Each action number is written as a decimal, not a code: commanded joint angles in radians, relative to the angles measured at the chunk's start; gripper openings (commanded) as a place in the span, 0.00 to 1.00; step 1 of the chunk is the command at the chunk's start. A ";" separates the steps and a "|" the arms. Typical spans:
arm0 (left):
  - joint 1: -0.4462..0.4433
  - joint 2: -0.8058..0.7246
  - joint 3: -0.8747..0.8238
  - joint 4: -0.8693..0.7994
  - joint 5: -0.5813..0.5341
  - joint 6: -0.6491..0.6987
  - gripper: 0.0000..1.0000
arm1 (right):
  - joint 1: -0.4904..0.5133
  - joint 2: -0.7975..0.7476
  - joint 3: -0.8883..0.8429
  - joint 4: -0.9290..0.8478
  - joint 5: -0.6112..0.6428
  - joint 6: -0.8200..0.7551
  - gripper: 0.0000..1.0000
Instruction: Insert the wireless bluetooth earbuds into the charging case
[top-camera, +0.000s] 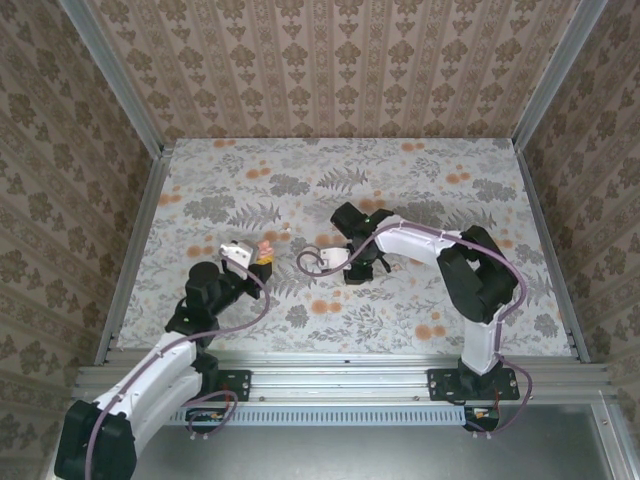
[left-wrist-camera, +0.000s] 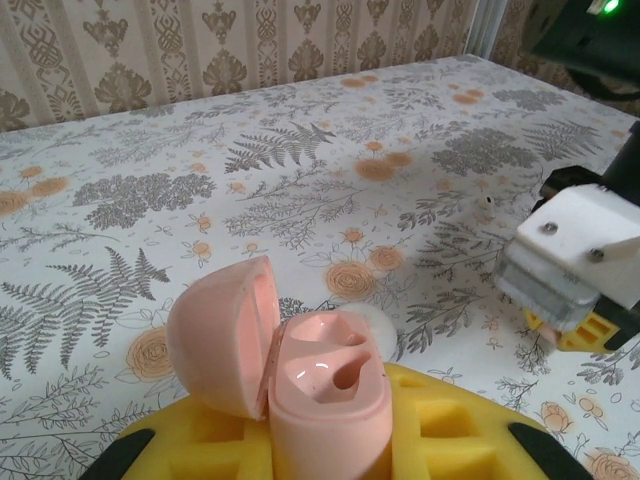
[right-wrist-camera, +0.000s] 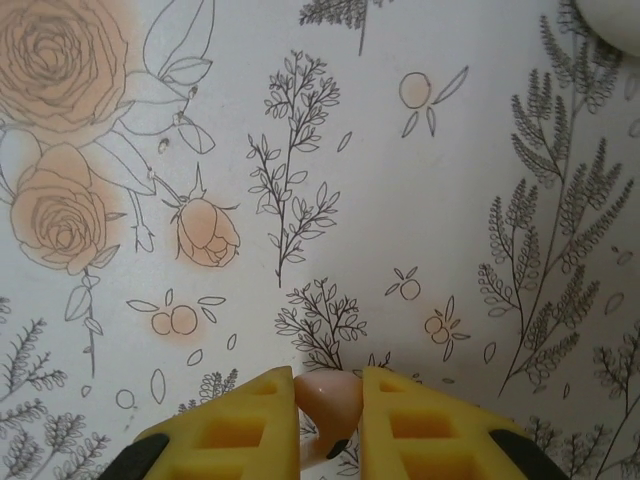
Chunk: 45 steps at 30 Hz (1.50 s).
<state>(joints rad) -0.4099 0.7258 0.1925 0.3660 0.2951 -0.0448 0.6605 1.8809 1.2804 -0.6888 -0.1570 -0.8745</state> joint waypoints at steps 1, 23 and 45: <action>-0.002 0.021 0.028 0.027 0.009 0.021 0.11 | -0.004 -0.085 -0.054 0.096 -0.063 0.131 0.18; -0.110 0.293 -0.055 0.331 -0.016 0.079 0.07 | -0.060 -0.310 -0.387 0.666 -0.318 0.665 0.16; -0.209 0.352 0.099 0.383 0.079 0.080 0.07 | -0.055 -0.582 -0.586 1.332 -0.387 0.894 0.17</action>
<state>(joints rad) -0.6006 1.0672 0.2543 0.7040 0.3447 0.0311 0.5915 1.3060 0.6716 0.5526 -0.4973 0.0200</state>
